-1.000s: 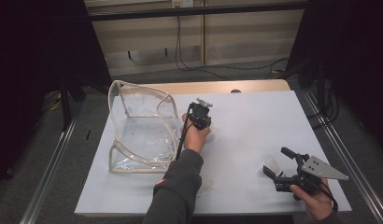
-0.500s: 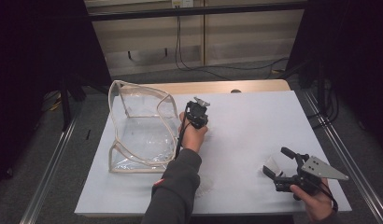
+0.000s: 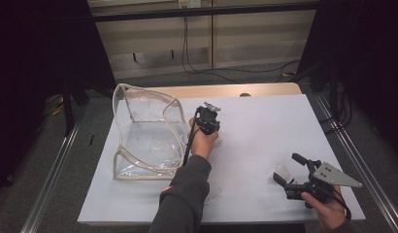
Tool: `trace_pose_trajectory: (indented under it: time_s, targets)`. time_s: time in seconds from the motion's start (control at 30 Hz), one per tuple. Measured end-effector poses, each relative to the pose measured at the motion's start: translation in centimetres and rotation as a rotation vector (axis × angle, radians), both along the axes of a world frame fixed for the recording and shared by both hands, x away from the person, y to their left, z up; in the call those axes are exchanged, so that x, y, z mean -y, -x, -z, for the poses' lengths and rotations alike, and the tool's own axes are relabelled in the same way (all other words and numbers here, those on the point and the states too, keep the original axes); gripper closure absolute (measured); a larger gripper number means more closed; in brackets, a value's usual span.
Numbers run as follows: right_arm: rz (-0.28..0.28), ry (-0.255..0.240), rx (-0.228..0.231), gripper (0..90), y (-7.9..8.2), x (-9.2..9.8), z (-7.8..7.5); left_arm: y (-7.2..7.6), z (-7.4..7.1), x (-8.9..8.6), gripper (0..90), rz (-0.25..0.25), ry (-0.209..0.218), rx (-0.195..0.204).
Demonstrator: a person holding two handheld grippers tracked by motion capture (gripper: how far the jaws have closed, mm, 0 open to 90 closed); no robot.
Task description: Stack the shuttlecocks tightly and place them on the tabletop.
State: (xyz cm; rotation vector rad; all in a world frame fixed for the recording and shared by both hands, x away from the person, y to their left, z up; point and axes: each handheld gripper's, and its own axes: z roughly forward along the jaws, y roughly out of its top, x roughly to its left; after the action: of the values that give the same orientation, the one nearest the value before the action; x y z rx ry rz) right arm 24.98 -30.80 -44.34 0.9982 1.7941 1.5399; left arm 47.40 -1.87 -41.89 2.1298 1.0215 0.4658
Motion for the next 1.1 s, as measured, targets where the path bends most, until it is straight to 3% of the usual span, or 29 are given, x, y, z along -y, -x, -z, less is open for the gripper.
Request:
trace_pose_trajectory:
  time_s: [0.3,0.77,1.1]
  targets:
    - [0.001,0.000,-0.001,4.0,-0.02,0.03,0.01,0.00,0.08,0.39,76.8,-0.006,0.031,-0.011]
    - [0.001,0.001,0.000,4.0,0.00,0.06,0.00,0.33,0.14,0.67,73.3,0.028,0.020,-0.036]
    - [0.002,0.001,-0.002,4.0,-0.03,0.05,0.02,0.36,0.01,0.58,69.6,0.015,0.044,-0.043]
